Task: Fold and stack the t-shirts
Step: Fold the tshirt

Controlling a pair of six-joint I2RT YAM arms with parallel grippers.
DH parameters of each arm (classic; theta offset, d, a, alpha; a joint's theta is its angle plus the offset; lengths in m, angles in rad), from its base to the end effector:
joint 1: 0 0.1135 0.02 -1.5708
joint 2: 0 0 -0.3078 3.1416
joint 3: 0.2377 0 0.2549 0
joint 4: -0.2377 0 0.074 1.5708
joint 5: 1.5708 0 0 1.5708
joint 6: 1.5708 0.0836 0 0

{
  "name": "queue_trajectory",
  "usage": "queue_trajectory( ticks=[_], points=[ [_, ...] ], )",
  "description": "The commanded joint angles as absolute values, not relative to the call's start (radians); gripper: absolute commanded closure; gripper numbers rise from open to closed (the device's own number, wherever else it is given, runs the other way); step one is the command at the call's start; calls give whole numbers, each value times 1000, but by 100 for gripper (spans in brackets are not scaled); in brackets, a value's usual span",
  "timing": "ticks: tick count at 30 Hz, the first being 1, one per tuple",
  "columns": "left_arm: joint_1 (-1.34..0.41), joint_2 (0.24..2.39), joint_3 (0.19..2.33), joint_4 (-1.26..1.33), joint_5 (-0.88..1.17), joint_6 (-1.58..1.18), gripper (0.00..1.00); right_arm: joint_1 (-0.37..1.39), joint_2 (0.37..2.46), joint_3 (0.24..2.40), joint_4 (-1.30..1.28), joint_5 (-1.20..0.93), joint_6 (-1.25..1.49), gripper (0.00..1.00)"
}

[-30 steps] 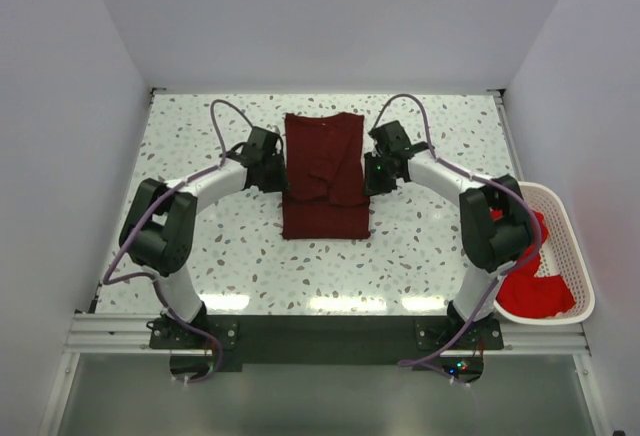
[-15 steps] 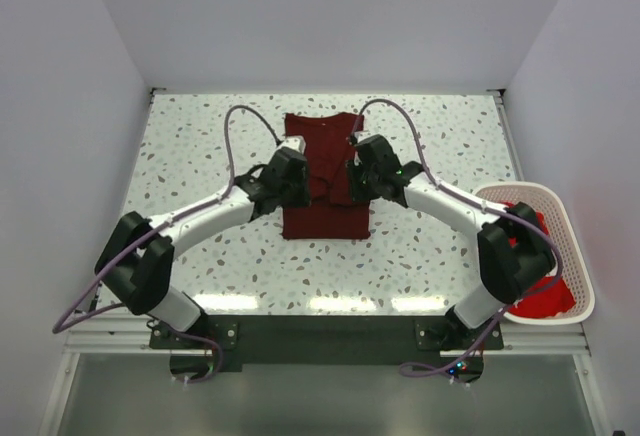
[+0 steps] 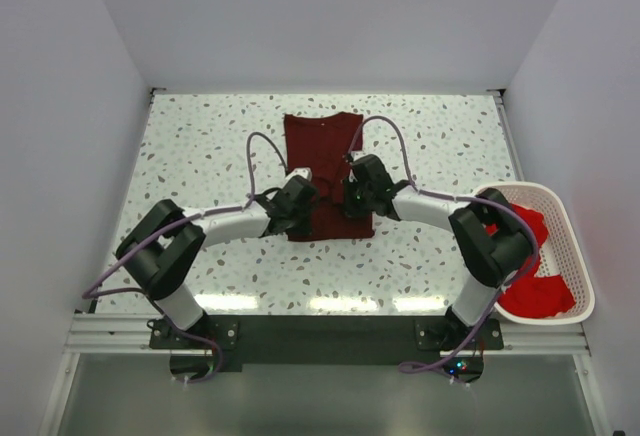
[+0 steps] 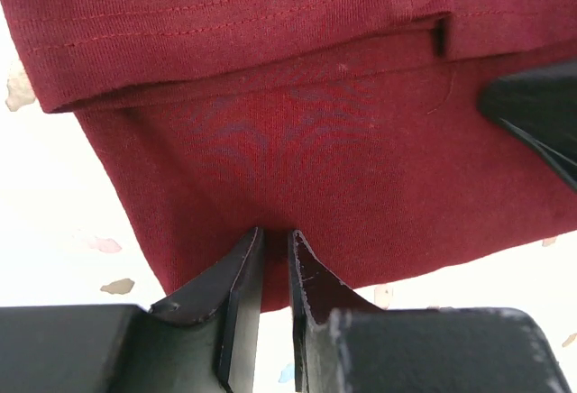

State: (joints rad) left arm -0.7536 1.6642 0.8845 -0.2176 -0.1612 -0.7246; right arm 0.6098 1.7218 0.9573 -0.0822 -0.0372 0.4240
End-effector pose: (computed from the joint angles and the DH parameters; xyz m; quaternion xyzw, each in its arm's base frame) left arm 0.2659 -0.2311 0.1570 -0.0089 0.9563 -0.1328 0.2604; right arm 0.3188 0.2265 0.1716 -0.0933 0.9304 0.1901 0.2993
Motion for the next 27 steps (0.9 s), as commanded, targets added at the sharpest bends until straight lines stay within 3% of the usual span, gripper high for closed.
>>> queue_trajectory(
  ticks=[1,8,13,18,21,27],
  points=[
    [-764,1675,842,-215,-158,-758,78,615,1749,956,64,-28,446,92],
    [-765,1631,801,-245,-169,-755,78,612,1815,1003,89,-3,411,92],
    [-767,1588,753,-244,-155,-761,78,585,1871,1213,60,126,341,89],
    [-765,1534,730,-248,-155,-765,78,580,1896,1388,14,77,293,76],
    [-765,1502,713,-245,-156,-773,78,598,1850,1336,3,-78,270,69],
    [-765,1474,686,-229,-144,-784,77,626,1752,1102,66,-310,331,68]
  ],
)
